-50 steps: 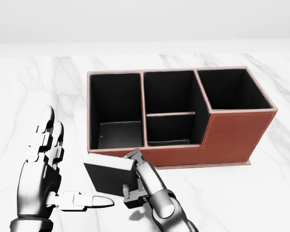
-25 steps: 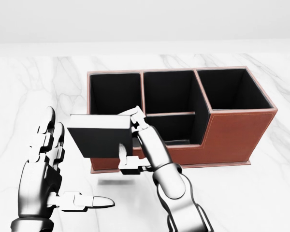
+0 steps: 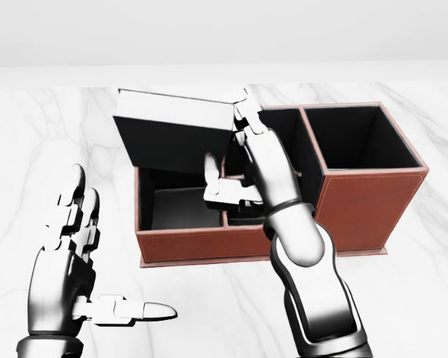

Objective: Pick up the book and place it in the right compartment of the caddy.

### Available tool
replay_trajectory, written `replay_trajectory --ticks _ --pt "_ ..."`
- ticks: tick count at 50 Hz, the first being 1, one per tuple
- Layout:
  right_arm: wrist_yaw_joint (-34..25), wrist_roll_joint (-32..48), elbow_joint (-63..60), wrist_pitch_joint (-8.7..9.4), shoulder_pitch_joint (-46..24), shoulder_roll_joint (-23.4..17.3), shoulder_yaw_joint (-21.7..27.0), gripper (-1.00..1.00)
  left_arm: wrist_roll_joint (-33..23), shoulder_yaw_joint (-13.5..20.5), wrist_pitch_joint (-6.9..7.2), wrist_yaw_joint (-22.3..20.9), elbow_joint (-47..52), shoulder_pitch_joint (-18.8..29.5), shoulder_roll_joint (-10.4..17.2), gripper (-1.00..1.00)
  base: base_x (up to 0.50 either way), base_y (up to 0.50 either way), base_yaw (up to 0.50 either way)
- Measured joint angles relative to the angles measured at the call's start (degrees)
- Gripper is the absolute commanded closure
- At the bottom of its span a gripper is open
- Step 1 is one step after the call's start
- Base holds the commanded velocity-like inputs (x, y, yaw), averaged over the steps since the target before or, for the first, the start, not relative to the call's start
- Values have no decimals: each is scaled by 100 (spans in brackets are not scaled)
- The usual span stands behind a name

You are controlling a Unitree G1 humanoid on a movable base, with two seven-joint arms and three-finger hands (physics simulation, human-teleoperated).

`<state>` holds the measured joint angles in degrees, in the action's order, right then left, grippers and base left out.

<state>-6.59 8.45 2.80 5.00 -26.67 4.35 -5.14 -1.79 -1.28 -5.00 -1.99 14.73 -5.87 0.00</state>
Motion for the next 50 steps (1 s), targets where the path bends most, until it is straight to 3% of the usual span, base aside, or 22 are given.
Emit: replay_trajectory --ticks 20,50 --pt "199 -706 434 0 -1080 -860 709 100 -17 -10 0 8 -30 10 -2 -100 0 0 0" --pt "438 -1329 2429 -9 -1963 -1982 1330 100 -42 -30 0 30 -39 36 -7 -100 0 0 0"
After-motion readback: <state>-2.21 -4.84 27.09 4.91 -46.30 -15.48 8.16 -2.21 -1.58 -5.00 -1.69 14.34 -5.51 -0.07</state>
